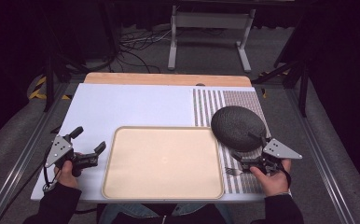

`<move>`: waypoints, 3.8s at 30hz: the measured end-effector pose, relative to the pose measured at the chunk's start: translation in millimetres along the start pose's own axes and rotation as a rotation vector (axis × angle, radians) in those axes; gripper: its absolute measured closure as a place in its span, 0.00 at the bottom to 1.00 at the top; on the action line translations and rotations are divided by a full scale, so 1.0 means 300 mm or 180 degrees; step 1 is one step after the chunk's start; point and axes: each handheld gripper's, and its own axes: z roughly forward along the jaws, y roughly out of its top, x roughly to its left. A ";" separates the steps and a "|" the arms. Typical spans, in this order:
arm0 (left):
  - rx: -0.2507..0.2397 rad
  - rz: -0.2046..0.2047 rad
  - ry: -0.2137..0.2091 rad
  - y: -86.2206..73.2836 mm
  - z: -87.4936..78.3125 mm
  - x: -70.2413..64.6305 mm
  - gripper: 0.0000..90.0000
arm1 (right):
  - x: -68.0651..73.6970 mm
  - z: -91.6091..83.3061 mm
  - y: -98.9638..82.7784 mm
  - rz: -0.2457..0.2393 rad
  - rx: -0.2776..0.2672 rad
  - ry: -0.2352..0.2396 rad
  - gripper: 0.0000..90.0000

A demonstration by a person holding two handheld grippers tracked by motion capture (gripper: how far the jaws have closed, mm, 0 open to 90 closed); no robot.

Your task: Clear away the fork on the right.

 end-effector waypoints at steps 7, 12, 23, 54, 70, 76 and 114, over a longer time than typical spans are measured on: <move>0.0000 0.0000 0.0002 0.000 0.000 0.000 0.00 | 0.001 -0.002 0.003 0.0005 -0.0006 0.0032 0.03; 0.0010 -0.0001 -0.0001 0.000 0.001 0.001 0.00 | 0.003 -0.001 0.005 0.0015 0.0004 0.0049 0.03; 0.0018 0.0004 0.0011 0.000 0.002 0.000 0.00 | -0.003 -0.014 0.038 0.0089 -0.0025 0.0139 0.03; 0.0045 0.0016 0.0035 -0.001 0.004 -0.002 0.00 | -0.034 0.023 0.266 -0.0745 0.1363 0.0634 0.07; 0.0040 0.0019 0.0034 0.000 0.005 -0.002 0.00 | -0.033 0.039 0.288 -0.1044 0.1986 0.0752 0.08; 0.0036 0.0014 0.0033 0.000 0.005 -0.002 0.00 | -0.035 0.045 0.292 -0.1152 0.2202 0.0766 0.09; 0.0015 -0.0004 0.0031 0.000 0.008 -0.004 0.00 | -0.015 0.088 0.238 -0.1526 0.3179 0.1107 0.12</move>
